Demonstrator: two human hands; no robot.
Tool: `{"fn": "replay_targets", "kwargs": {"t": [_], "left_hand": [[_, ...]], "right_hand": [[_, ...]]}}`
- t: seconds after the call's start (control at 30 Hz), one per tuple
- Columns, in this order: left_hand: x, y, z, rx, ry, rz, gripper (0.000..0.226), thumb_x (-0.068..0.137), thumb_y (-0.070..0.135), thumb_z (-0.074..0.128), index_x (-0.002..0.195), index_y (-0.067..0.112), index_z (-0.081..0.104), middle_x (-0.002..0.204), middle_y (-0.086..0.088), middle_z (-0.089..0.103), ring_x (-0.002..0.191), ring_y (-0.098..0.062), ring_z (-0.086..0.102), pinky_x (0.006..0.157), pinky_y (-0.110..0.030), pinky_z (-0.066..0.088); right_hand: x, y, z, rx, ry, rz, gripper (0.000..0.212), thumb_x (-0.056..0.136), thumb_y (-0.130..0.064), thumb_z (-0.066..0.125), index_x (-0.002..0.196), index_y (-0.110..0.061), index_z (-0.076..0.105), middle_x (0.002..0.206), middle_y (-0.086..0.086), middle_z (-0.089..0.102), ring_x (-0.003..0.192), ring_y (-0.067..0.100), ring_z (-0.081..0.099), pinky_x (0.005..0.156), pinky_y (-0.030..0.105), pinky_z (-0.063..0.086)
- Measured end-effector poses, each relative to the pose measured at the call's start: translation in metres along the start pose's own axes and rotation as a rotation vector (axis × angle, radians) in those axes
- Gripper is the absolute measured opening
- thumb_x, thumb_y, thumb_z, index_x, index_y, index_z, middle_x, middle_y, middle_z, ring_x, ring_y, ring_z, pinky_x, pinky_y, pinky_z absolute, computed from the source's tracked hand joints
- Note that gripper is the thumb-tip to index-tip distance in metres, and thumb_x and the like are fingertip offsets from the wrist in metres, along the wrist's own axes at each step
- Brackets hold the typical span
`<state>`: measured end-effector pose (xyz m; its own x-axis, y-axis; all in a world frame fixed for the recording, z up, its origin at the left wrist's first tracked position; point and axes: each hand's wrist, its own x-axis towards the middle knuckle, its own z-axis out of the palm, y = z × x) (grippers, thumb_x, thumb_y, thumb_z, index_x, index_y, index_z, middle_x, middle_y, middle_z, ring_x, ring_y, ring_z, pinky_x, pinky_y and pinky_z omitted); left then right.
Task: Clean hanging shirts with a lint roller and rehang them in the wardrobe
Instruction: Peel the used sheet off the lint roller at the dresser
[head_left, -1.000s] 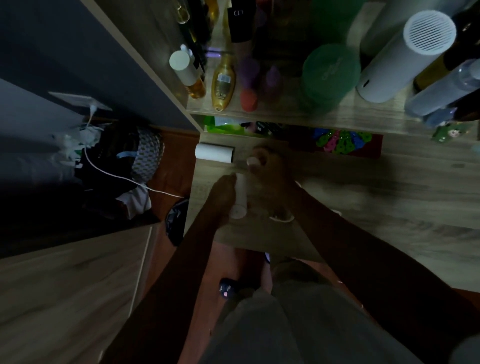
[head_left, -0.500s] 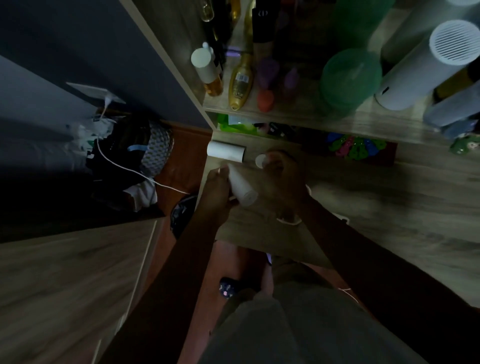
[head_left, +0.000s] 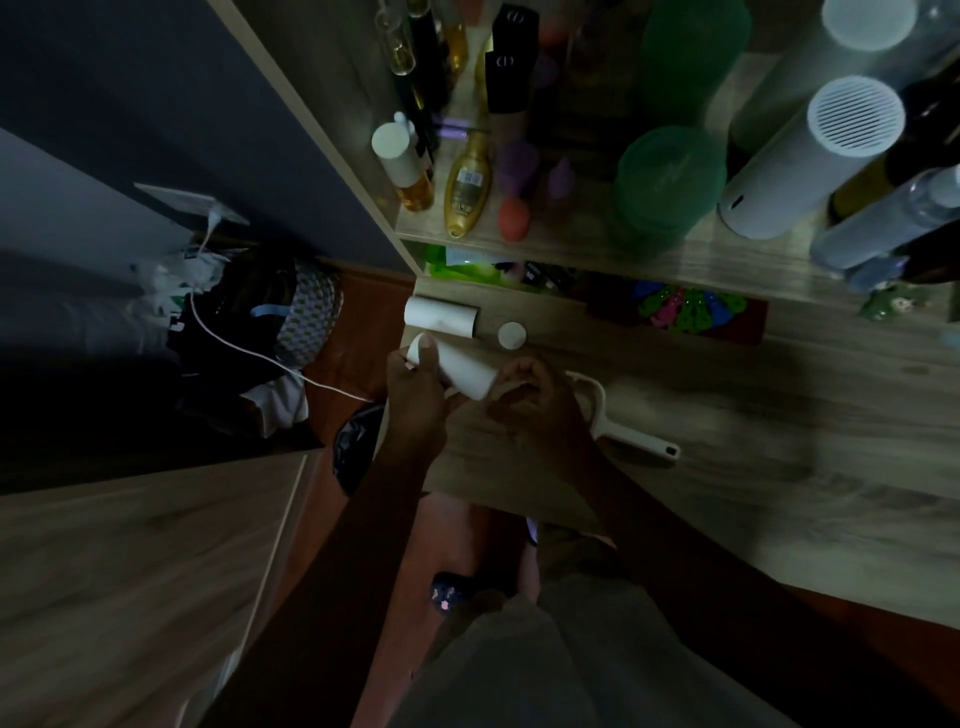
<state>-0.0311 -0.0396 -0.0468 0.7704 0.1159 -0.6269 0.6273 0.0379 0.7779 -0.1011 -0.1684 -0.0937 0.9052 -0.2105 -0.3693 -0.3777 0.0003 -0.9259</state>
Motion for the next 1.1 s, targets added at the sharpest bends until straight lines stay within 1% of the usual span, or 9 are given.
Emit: {"fn": "replay_targets", "kwargs": {"t": [0.1, 0.23, 0.37, 0.53, 0.7, 0.77, 0.87, 1.0, 1.1], "left_hand": [[0.000, 0.000, -0.001, -0.002, -0.002, -0.003, 0.029, 0.105, 0.033, 0.043, 0.120, 0.009, 0.043, 0.107, -0.012, 0.062, 0.093, -0.023, 0.068, 0.066, -0.034, 0.061], [0.002, 0.002, 0.000, -0.003, -0.006, -0.001, 0.026, 0.105, 0.033, 0.042, 0.116, 0.009, 0.045, 0.103, -0.010, 0.062, 0.092, -0.023, 0.067, 0.068, -0.035, 0.061], [0.006, 0.001, 0.000, -0.023, -0.024, -0.024, 0.031, 0.105, 0.032, 0.043, 0.124, 0.008, 0.042, 0.109, -0.010, 0.061, 0.096, -0.024, 0.067, 0.064, -0.033, 0.061], [0.011, -0.001, 0.002, -0.010, -0.052, -0.048, 0.022, 0.105, 0.032, 0.043, 0.116, 0.013, 0.048, 0.105, -0.008, 0.063, 0.091, -0.020, 0.069, 0.066, -0.034, 0.060], [0.016, -0.006, 0.002, 0.016, -0.065, -0.065, 0.042, 0.104, 0.036, 0.045, 0.132, 0.004, 0.046, 0.119, -0.020, 0.063, 0.105, -0.030, 0.068, 0.069, -0.036, 0.061], [0.017, -0.007, 0.003, 0.019, -0.066, -0.051, 0.042, 0.105, 0.035, 0.044, 0.132, 0.003, 0.046, 0.118, -0.019, 0.063, 0.103, -0.029, 0.068, 0.071, -0.037, 0.061], [0.018, -0.005, 0.003, 0.006, -0.083, -0.027, 0.041, 0.104, 0.035, 0.045, 0.131, 0.004, 0.048, 0.119, -0.019, 0.064, 0.105, -0.031, 0.069, 0.077, -0.042, 0.062], [0.021, -0.003, 0.004, -0.026, -0.055, -0.033, 0.033, 0.102, 0.036, 0.050, 0.124, 0.011, 0.050, 0.118, -0.015, 0.065, 0.106, -0.030, 0.068, 0.080, -0.045, 0.061], [0.028, -0.005, -0.001, -0.005, -0.037, 0.031, 0.048, 0.098, 0.039, 0.057, 0.127, 0.002, 0.048, 0.118, -0.021, 0.065, 0.105, -0.035, 0.069, 0.072, -0.040, 0.061]], "right_hand": [[0.003, 0.005, 0.001, 0.008, 0.014, -0.002, 0.034, 0.072, -0.006, 0.085, 0.093, -0.011, 0.059, 0.083, -0.014, 0.067, 0.070, -0.007, 0.064, 0.057, 0.010, 0.048], [0.007, 0.003, 0.002, -0.017, 0.068, -0.030, 0.036, 0.068, -0.016, 0.086, 0.094, -0.005, 0.064, 0.080, -0.017, 0.069, 0.072, 0.002, 0.065, 0.060, 0.014, 0.050], [0.007, 0.000, 0.000, -0.066, 0.082, -0.084, 0.035, 0.070, -0.004, 0.086, 0.095, 0.005, 0.063, 0.082, -0.016, 0.065, 0.076, -0.011, 0.063, 0.069, 0.009, 0.048], [0.007, -0.005, -0.001, -0.108, 0.102, -0.091, 0.032, 0.072, -0.031, 0.081, 0.093, -0.015, 0.065, 0.090, -0.009, 0.068, 0.079, 0.002, 0.065, 0.071, 0.014, 0.050], [0.011, -0.005, -0.010, -0.098, 0.035, -0.030, 0.034, 0.070, -0.020, 0.087, 0.090, -0.025, 0.060, 0.095, -0.004, 0.066, 0.080, 0.015, 0.065, 0.071, 0.035, 0.054], [0.012, -0.006, -0.010, -0.108, 0.040, -0.020, 0.035, 0.070, -0.020, 0.086, 0.080, -0.035, 0.056, 0.087, -0.010, 0.064, 0.075, 0.011, 0.063, 0.068, 0.036, 0.052], [0.013, -0.005, -0.011, -0.089, 0.038, -0.005, 0.036, 0.068, -0.026, 0.084, 0.067, -0.039, 0.051, 0.074, -0.015, 0.063, 0.066, 0.005, 0.058, 0.061, 0.029, 0.047], [0.015, -0.003, -0.024, -0.052, 0.048, 0.099, 0.025, 0.074, -0.025, 0.085, 0.082, -0.025, 0.062, 0.079, 0.001, 0.067, 0.061, 0.010, 0.061, 0.055, 0.030, 0.051], [0.028, -0.001, -0.039, -0.188, 0.115, 0.121, 0.025, 0.082, -0.026, 0.079, 0.101, -0.017, 0.065, 0.094, -0.006, 0.068, 0.080, 0.000, 0.063, 0.073, 0.024, 0.055]]}}
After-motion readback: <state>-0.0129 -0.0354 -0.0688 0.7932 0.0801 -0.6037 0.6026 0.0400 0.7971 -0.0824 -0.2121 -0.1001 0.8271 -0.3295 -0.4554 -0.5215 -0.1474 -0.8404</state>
